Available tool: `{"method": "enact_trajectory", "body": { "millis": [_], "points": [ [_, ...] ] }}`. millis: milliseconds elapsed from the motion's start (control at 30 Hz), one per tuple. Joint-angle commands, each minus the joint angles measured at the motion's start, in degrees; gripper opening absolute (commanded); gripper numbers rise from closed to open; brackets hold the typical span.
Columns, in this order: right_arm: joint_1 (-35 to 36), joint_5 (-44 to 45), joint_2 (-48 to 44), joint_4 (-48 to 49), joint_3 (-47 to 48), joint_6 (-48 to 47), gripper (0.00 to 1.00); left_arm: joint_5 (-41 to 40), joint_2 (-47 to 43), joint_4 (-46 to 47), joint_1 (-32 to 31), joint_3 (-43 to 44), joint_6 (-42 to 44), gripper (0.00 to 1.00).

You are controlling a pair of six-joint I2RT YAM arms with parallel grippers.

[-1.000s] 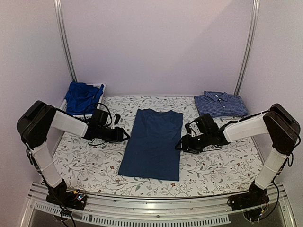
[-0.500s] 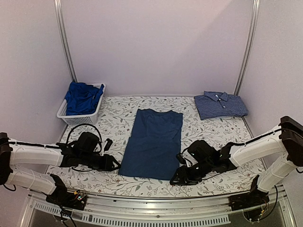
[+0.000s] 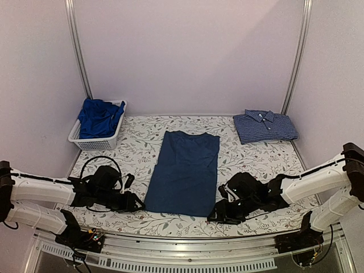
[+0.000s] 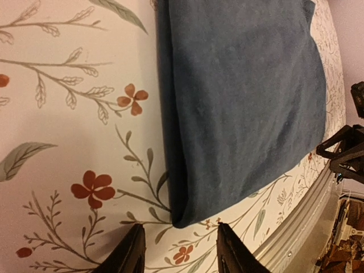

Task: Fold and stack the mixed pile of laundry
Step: Pick up the 2/3-rectangle-folded T-shirt from the center of the board.

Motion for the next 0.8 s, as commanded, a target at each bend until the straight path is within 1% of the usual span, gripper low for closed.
{"method": "enact_trajectory", "body": {
  "millis": [0,167,300,667,767],
  "points": [
    [-0.82,4.8,2.42,-4.63,-0.87,0.46,0.53,0.82,5.42,0.27,-1.36,-0.48,0.33,0.42],
    [-1.15,4.14,7.93,-2.09,1.34,-0.82,0.49,2.47,7.18,3.3,-1.66,-1.06,-0.38,0.38],
    [-1.42,4.12,8.95,-2.46,1.28,-1.07,0.46,2.86,6.98,3.35,-2.13,-1.64,-0.97,0.35],
    [-2.13,6.95,2.94,-9.91,-0.89,-0.92,0.45,2.73,4.63,1.41,-2.72,-3.0,-2.39,0.34],
    [-2.53,8.62,2.35,-10.12,-0.65,-1.11,0.46,2.68,4.85,1.81,-2.71,-2.95,-2.37,0.34]
  ]
}}
